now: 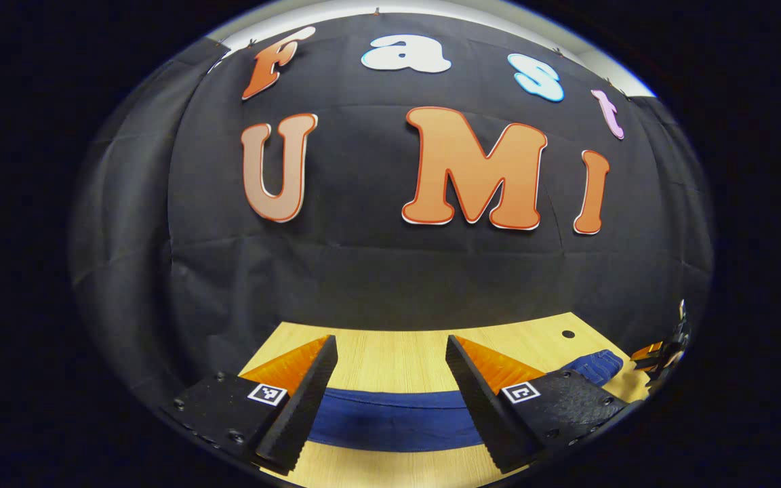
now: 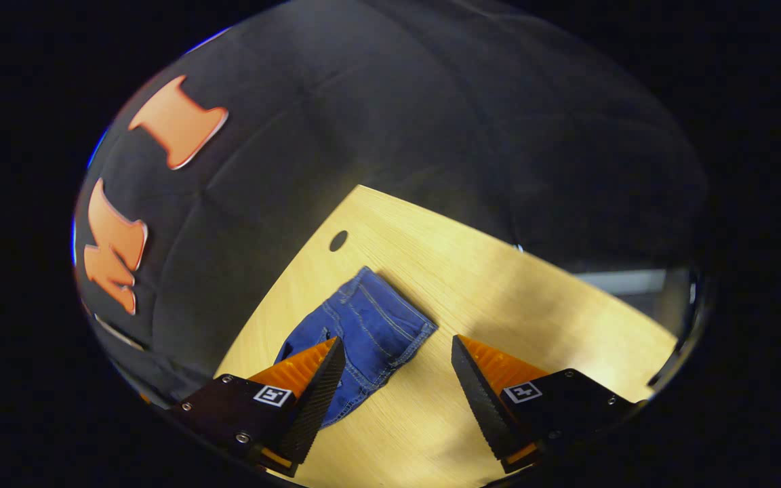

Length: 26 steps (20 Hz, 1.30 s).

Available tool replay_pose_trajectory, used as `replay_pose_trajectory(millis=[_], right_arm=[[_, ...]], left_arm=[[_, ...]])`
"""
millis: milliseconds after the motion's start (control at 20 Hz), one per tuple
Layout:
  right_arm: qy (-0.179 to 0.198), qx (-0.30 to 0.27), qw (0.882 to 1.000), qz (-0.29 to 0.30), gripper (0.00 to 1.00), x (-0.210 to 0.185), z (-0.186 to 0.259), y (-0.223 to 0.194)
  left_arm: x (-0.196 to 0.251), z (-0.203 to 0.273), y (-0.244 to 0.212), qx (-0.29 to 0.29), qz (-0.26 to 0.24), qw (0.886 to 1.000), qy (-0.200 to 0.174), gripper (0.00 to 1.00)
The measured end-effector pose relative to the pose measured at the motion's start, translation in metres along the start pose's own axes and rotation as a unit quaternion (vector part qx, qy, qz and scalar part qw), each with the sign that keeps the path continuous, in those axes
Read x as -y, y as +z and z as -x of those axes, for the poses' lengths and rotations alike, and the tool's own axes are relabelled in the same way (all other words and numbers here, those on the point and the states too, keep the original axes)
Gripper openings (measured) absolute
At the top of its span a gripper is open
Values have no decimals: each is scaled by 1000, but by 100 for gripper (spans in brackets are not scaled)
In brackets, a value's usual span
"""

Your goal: Grasp the waist and the cuffs of the jeans and fold them to make the two legs overlap; first hold the waist and fold one-third of the jeans toward the cuffs, then hold the cuffs and fold the remaining one-third in the same direction to finish folding.

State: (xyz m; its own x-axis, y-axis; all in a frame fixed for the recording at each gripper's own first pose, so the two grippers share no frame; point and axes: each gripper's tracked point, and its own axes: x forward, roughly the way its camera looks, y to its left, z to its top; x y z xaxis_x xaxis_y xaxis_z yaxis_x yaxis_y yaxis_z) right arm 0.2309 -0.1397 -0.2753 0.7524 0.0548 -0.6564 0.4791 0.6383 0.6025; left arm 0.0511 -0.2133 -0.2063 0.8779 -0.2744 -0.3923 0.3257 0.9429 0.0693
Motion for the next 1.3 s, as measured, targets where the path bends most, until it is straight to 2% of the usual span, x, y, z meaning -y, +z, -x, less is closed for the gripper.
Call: replay_pose_trajectory(millis=[100,150,400,450,550,650,800,900,1150,1300], right_arm=[[11,-9,998,-64,97,1,-17,-3],[5,-16,997,-77,97,4,-27,-7],[29,-28,994,-98,97,-20,-58,-5],[23,-28,995,-97,97,-22,-62,-4],[3,-30,995,-100,91,-19,-72,-5],[-8,-29,993,-118,62,-17,-81,-8],[-4,-3,992,-124,21,-21,-90,0],[11,23,994,-107,5,-35,-75,8],[47,65,995,-53,4,-79,-41,18],[60,97,993,13,4,-124,-12,17]], left_arm=[[-4,3,-7,-9,2,1000,9,99],[-7,5,-10,-12,-1,1000,14,99],[-18,10,-23,-32,5,999,36,99],[-19,10,-24,-33,10,999,40,99],[-22,12,-27,-36,14,998,46,99],[-28,15,-28,-40,8,998,53,99],[-38,22,-27,-42,-1,997,60,99],[-49,26,-26,-42,-6,997,64,99],[-83,32,-17,-36,-9,998,59,99],[-111,32,-8,-28,-16,998,49,99]])
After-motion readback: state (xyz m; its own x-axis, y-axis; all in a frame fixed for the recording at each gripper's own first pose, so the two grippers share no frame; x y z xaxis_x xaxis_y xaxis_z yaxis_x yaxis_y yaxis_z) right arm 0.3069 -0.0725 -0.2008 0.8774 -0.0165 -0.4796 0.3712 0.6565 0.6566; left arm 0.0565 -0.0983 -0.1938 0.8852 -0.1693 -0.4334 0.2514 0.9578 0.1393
